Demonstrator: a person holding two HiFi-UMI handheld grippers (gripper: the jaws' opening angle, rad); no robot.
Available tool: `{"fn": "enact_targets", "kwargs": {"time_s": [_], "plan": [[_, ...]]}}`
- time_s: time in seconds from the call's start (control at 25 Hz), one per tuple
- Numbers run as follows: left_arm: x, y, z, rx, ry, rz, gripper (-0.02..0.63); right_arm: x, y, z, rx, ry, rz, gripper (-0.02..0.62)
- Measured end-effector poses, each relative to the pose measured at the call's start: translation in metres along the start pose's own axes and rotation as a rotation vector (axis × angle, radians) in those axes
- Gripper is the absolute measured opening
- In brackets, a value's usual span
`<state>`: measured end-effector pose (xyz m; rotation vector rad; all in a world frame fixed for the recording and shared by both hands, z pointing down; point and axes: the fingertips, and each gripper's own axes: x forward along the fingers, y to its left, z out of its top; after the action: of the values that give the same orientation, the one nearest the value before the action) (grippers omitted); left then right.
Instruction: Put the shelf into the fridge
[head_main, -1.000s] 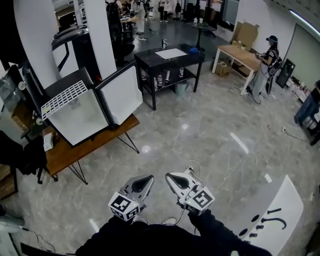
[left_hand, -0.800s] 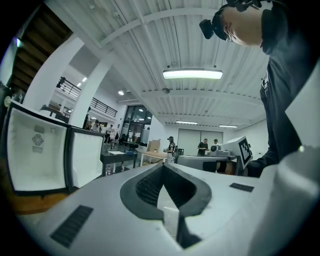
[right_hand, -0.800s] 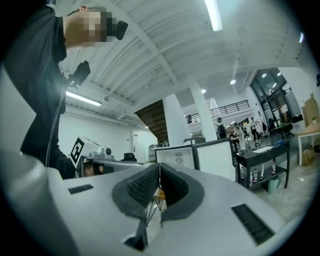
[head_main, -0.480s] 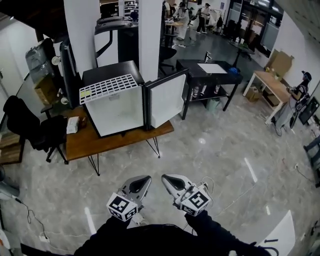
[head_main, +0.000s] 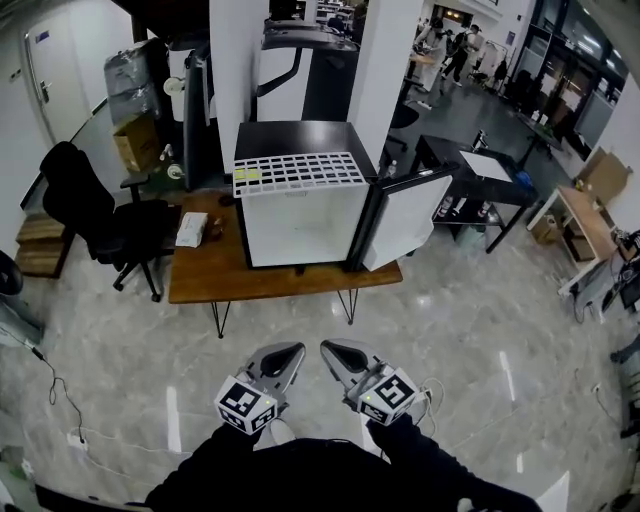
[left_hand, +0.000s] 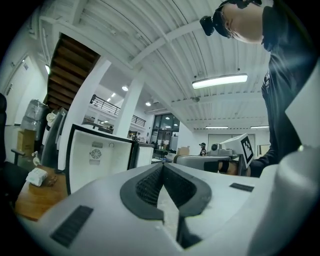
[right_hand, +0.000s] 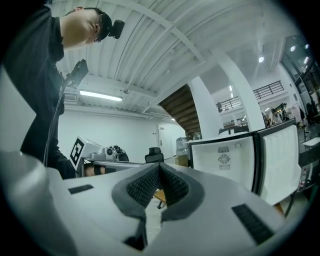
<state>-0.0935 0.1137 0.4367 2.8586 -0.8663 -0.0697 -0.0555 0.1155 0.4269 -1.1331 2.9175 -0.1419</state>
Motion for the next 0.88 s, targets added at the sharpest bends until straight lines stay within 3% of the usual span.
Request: {"fn": "enact_targets", "kwargs": {"time_s": [0.4,0.88], "plan": [[0.0,0.089,0.002,-0.053,-0.022,0.078,0.006,0.072,-0.028,-0.009,0.02,0.056,0.018,0.008],[0.086,0.154,0.017,-0.027,0.002,0.218,0.006,0.118,-0.142,-0.001,0.071,0.025,0.123,0.008]]}}
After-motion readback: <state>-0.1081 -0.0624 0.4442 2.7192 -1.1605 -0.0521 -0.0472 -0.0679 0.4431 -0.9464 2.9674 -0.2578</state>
